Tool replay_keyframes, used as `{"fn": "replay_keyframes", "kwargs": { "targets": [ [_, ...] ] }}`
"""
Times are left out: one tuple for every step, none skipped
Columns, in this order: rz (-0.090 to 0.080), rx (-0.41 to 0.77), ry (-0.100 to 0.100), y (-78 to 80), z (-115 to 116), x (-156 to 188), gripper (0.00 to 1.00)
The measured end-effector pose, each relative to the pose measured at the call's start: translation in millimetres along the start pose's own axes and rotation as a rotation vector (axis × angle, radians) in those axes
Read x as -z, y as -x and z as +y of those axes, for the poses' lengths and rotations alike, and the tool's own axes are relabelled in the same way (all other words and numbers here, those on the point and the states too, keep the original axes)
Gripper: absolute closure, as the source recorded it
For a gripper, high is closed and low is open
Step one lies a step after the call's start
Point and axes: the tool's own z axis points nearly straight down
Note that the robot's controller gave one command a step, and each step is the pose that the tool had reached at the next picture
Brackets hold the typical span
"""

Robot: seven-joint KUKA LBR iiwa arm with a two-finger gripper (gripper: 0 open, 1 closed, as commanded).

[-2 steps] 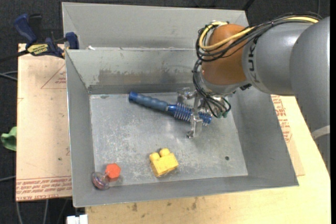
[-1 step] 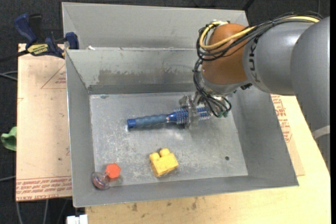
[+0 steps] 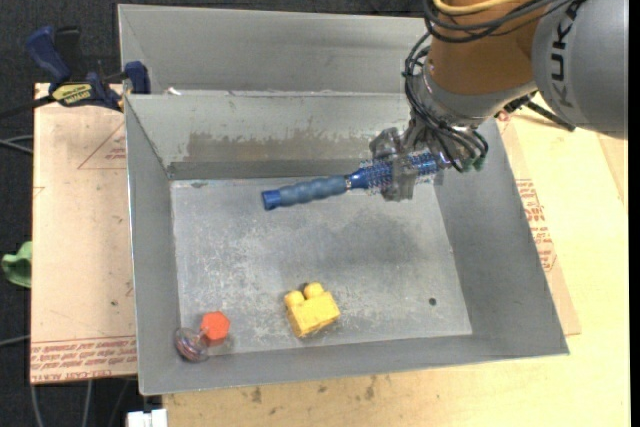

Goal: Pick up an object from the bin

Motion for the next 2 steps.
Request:
{"fn": "replay_keyframes", "kwargs": {
  "targets": [
    [0.015,0.029,0.004,-13.1,10,-53,1.00],
    [0.003,0.072,0.001,-18.8,22,-1,1.00]
  ]
}}
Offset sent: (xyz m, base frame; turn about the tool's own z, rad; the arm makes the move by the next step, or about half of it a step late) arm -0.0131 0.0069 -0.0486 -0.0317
